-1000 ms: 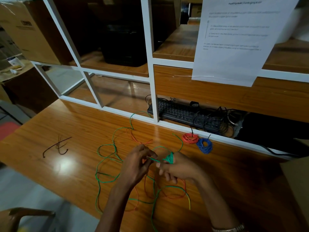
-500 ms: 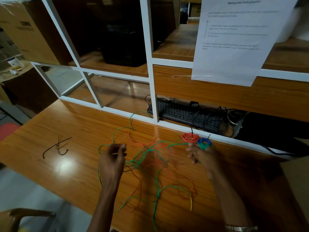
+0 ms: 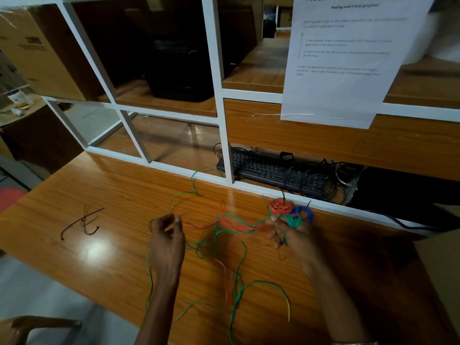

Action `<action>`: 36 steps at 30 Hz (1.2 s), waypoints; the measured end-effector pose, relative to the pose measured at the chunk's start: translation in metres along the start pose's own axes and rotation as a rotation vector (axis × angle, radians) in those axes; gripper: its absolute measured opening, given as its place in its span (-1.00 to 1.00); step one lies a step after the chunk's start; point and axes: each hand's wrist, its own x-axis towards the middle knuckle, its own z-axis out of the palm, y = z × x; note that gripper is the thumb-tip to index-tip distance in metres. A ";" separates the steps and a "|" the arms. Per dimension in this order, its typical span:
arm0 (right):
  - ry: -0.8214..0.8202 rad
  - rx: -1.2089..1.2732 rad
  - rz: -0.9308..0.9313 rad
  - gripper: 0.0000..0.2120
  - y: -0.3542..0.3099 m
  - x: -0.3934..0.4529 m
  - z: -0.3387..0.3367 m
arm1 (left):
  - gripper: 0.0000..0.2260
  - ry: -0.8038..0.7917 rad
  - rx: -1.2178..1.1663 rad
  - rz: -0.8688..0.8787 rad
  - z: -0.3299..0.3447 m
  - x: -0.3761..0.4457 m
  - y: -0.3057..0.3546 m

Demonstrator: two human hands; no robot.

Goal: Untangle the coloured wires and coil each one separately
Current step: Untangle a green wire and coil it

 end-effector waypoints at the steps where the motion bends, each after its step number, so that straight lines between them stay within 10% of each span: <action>1: 0.000 0.019 0.000 -0.80 0.001 -0.001 0.003 | -0.65 0.000 0.073 0.037 0.003 -0.003 0.001; 6: -0.064 0.064 0.002 -0.81 -0.003 -0.011 0.013 | -0.76 -0.152 -0.012 0.296 0.022 -0.036 0.022; 11: -0.210 0.059 -0.056 -0.84 -0.021 -0.025 0.018 | -0.59 -0.521 -0.015 0.102 0.051 -0.067 0.026; 16: -0.279 0.043 -0.068 -0.83 -0.030 -0.034 0.016 | -0.90 -0.570 -0.226 -0.034 0.058 -0.071 0.025; 20: -0.085 0.058 0.006 -0.81 -0.020 -0.023 0.015 | -0.75 -0.599 -0.385 0.016 0.057 -0.071 0.024; 30: 0.005 0.301 0.052 -0.79 -0.019 -0.020 0.009 | -0.79 -0.311 -0.215 -0.093 0.038 -0.048 -0.004; 36: -0.081 0.312 0.031 -0.77 -0.020 -0.023 0.014 | -0.39 -0.085 0.217 0.089 0.035 -0.058 0.003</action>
